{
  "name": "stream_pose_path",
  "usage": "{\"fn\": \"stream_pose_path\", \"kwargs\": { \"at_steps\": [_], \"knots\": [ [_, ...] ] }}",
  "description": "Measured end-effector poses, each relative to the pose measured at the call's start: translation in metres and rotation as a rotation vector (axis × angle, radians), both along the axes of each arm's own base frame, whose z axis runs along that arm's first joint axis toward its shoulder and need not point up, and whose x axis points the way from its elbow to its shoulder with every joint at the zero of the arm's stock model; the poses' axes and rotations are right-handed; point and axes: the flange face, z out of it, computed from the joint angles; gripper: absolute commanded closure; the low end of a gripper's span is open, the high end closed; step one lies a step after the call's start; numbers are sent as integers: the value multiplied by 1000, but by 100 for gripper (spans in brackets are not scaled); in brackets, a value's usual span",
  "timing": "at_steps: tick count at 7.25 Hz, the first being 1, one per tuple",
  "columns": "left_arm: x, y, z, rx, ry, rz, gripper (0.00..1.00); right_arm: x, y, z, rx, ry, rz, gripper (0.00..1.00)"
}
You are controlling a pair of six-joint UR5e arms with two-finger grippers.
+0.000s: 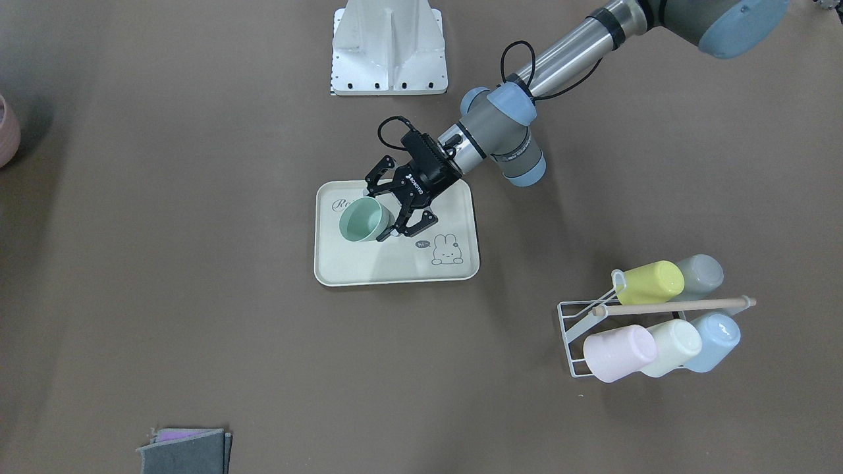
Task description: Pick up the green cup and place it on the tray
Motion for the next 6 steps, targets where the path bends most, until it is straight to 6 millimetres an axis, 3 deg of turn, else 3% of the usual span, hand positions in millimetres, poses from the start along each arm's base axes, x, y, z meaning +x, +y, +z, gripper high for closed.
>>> {"fn": "stream_pose_path", "kwargs": {
  "at_steps": [6],
  "knots": [
    [12,10,7,-26,-10,23,54,0,-2,-1,10,9,-5,0]
  ]
}}
